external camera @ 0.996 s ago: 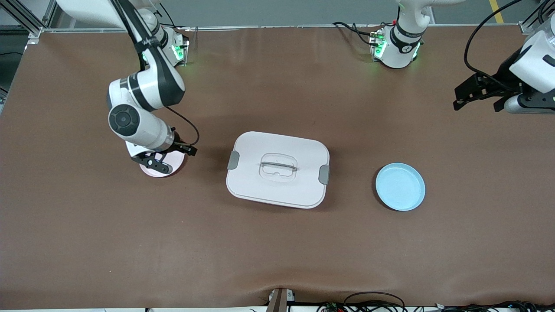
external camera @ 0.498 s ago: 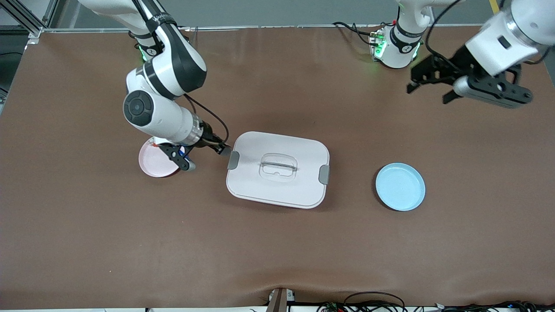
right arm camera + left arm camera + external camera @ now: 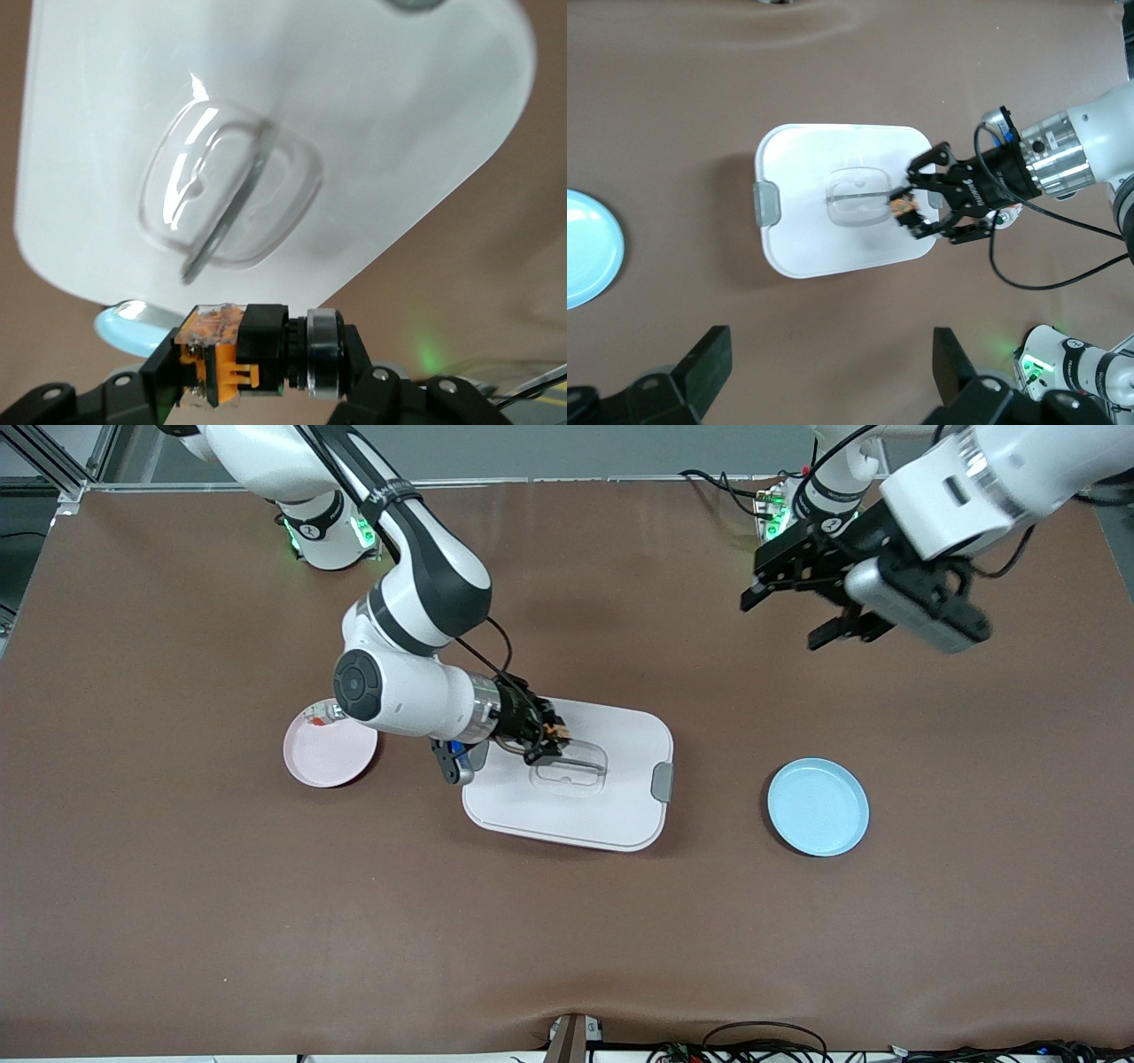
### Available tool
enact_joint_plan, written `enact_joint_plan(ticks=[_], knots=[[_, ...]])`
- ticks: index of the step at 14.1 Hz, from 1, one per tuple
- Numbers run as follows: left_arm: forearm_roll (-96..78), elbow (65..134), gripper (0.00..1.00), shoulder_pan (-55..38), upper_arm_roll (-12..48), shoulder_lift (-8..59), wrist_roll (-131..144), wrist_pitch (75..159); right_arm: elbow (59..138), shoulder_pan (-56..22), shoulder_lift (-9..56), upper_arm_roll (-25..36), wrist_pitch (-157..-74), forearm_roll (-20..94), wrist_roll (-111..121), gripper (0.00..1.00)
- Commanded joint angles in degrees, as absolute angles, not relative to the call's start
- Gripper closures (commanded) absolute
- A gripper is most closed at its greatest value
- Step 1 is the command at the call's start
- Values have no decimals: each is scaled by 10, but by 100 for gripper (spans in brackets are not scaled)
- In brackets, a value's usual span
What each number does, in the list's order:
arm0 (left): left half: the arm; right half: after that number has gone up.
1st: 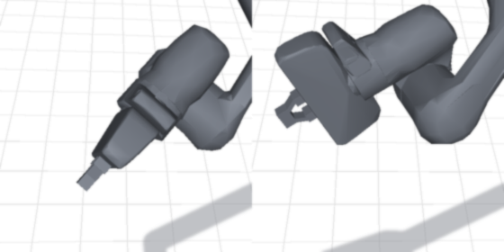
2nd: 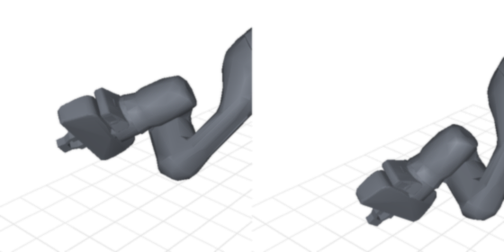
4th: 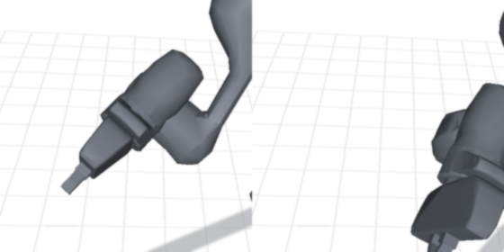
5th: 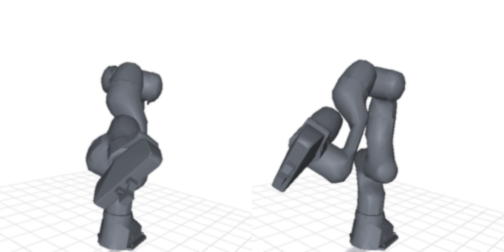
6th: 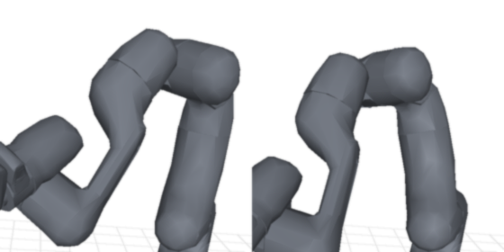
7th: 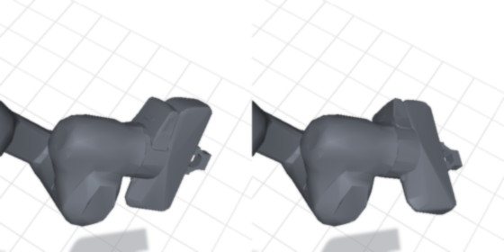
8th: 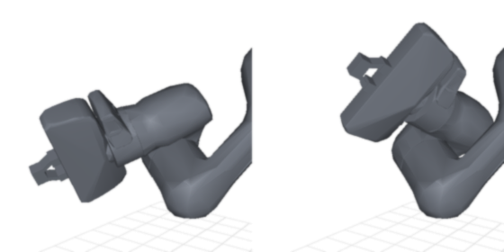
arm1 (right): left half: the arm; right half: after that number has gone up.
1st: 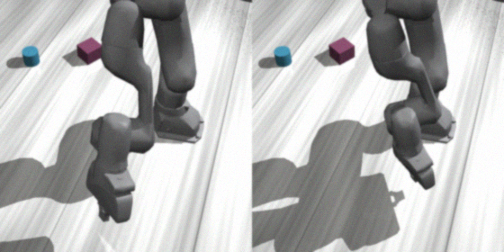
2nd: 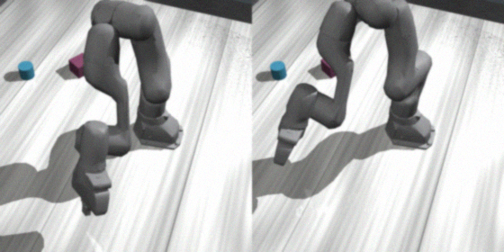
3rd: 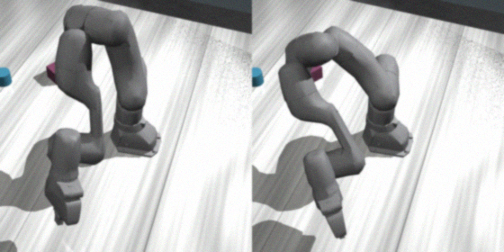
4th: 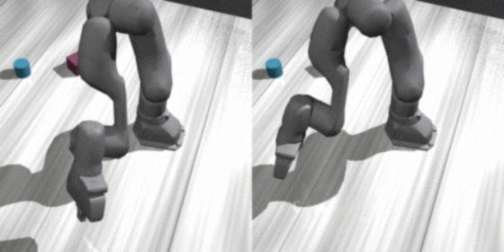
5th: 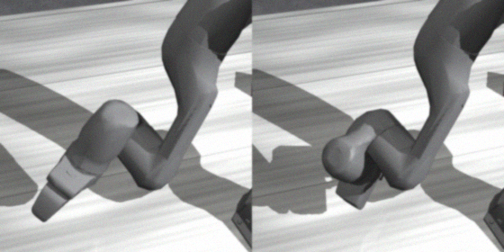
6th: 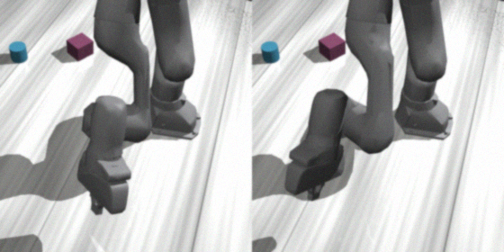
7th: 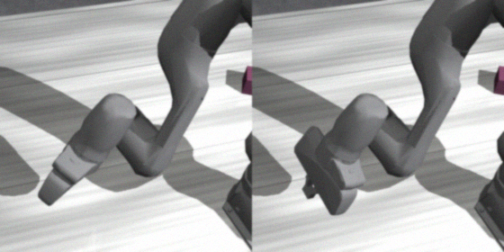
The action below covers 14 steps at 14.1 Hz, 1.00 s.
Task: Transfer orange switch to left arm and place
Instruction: 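Carry the switch over the white box while the left gripper approaches it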
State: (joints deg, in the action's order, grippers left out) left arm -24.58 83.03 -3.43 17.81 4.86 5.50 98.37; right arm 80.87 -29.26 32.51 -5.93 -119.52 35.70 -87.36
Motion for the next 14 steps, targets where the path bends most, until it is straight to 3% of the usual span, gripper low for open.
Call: enact_joint_plan(ticks=[1, 7, 11, 14], knots=[[-256, 825, 0, -32, 180, 84, 3, 993, 742, -320, 370, -55, -1241, 377, -947, 100], [-259, 890, 0, -34, 181, 107, 1, 1084, 725, -361, 404, -56, -1411, 426, -1036, 100], [-276, 888, 5, -31, 181, 151, -8, 1092, 644, -376, 440, -55, -1432, 446, -1106, 100], [-276, 884, 9, -41, 181, 179, -10, 1137, 630, -390, 444, -56, -1460, 446, -1124, 100]])
